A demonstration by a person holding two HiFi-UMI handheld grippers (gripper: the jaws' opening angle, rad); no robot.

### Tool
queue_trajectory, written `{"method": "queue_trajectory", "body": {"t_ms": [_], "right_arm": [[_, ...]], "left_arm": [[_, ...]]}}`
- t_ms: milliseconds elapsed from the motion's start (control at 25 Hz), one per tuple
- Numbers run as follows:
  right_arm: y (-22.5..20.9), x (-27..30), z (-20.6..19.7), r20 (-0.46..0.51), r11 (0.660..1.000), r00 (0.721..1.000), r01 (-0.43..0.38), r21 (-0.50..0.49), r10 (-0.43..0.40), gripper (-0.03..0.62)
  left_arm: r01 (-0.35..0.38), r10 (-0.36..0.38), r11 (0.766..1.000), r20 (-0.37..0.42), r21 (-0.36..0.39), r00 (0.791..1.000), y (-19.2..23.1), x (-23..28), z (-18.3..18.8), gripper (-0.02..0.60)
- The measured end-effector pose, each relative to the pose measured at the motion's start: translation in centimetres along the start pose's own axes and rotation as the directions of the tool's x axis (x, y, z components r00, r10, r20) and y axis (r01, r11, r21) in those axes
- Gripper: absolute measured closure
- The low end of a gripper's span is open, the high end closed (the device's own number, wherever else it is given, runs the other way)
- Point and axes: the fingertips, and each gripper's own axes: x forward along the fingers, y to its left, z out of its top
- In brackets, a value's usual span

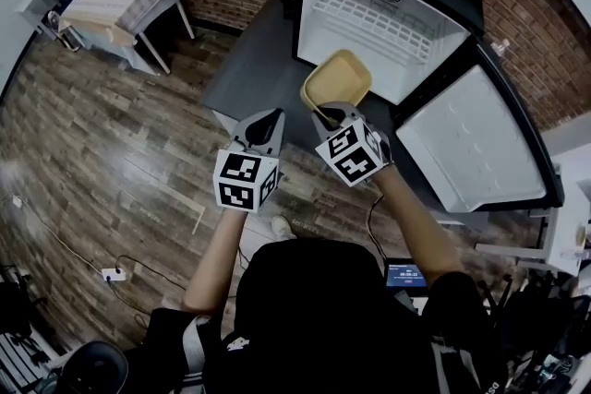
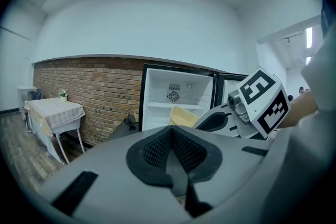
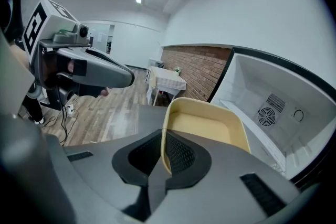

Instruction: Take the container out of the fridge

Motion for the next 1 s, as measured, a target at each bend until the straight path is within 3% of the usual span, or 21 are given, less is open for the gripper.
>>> {"method": "queue_trajectory", "body": {"t_ms": [1000], "right_arm": [[3.8,-8.6,-4.4,0.046,0.999,0.998,-0.037,-0.021,0.038,0.542]], "left_arm": [[-0.064,0.064,0.998,0.027,-0.001,0.998,-8.6,-4.6,-0.1,0.568]]}}
